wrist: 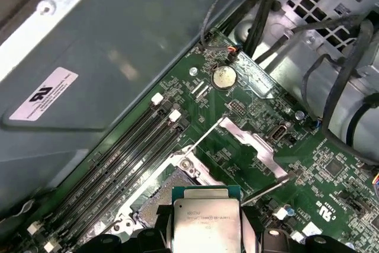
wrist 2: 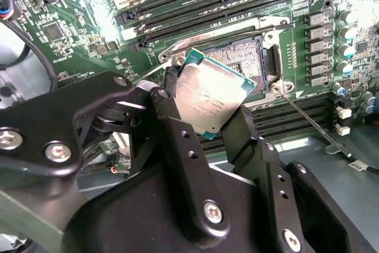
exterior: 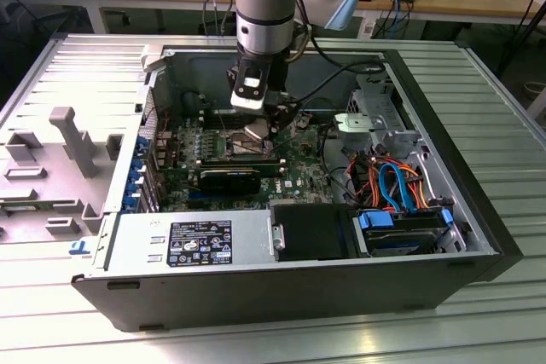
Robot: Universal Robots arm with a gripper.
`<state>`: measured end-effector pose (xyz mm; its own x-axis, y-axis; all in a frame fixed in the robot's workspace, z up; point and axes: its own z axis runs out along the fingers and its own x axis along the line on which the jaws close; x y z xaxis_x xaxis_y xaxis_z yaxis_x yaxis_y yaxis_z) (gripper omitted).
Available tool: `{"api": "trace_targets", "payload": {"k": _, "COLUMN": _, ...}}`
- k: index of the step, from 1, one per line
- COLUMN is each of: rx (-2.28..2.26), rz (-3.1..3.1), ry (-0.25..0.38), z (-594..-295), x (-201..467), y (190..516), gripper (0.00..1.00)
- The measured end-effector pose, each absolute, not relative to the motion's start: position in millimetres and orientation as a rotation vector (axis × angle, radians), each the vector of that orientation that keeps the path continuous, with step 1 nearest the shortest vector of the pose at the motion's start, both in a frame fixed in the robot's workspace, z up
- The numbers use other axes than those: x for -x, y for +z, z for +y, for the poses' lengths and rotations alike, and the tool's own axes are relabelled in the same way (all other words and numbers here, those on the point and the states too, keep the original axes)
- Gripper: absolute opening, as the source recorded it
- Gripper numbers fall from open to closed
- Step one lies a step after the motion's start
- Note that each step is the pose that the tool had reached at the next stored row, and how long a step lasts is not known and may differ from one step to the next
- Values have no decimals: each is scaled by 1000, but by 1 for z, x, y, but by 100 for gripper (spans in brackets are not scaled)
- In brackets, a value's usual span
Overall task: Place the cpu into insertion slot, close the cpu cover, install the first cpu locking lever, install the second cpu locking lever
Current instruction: 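Place the cpu into insertion slot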
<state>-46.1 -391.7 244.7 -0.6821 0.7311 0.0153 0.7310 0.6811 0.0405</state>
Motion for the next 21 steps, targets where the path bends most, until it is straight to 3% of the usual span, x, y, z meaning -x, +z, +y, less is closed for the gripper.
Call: {"api": "trace_targets", "payload": {"k": 21, "rx": -1383, "rz": 2815, "ry": 67, "z": -392, "x": 46, "y": 244, "gripper": 55}}
